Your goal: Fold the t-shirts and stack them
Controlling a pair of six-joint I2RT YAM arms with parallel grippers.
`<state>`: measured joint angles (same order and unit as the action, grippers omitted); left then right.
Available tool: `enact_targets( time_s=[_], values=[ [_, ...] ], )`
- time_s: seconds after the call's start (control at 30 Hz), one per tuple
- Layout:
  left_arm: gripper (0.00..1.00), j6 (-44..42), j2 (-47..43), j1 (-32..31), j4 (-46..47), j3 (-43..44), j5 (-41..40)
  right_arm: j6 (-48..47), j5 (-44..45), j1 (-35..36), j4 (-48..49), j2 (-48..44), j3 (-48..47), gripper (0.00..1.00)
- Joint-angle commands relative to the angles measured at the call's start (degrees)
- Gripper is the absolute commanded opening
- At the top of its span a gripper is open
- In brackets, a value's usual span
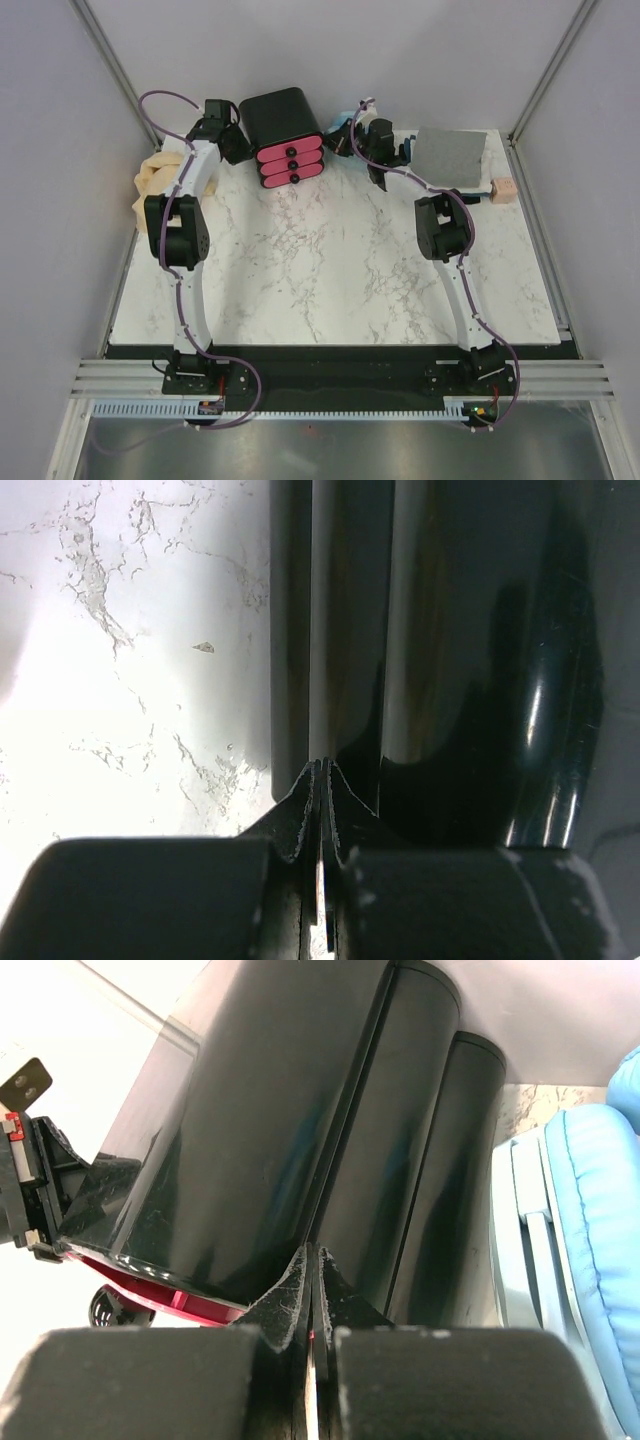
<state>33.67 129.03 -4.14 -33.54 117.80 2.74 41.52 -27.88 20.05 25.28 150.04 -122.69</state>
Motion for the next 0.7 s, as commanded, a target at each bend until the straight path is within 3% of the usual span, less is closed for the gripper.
enact_targets(
  time_s=[0.0, 0.37, 0.67],
  values=[
    [0.02, -0.3, 1.6, -2.5, 3.2, 2.8, 5.4, 3.3, -8.1, 1.8, 3.7, 1.0, -5.4, 0.0],
    [0.02, -1.6, 3.8, -8.4, 3.0, 4.0, 9.3, 3.9, -13.4, 5.2, 3.1, -0.8, -0.7, 0.0],
    [0.02, -1.9, -0.1, -12.4, 2.5, 0.9, 11.1, 3.0, -17.0, 7.8, 0.5, -5.4, 0.0, 0.0]
  ],
)
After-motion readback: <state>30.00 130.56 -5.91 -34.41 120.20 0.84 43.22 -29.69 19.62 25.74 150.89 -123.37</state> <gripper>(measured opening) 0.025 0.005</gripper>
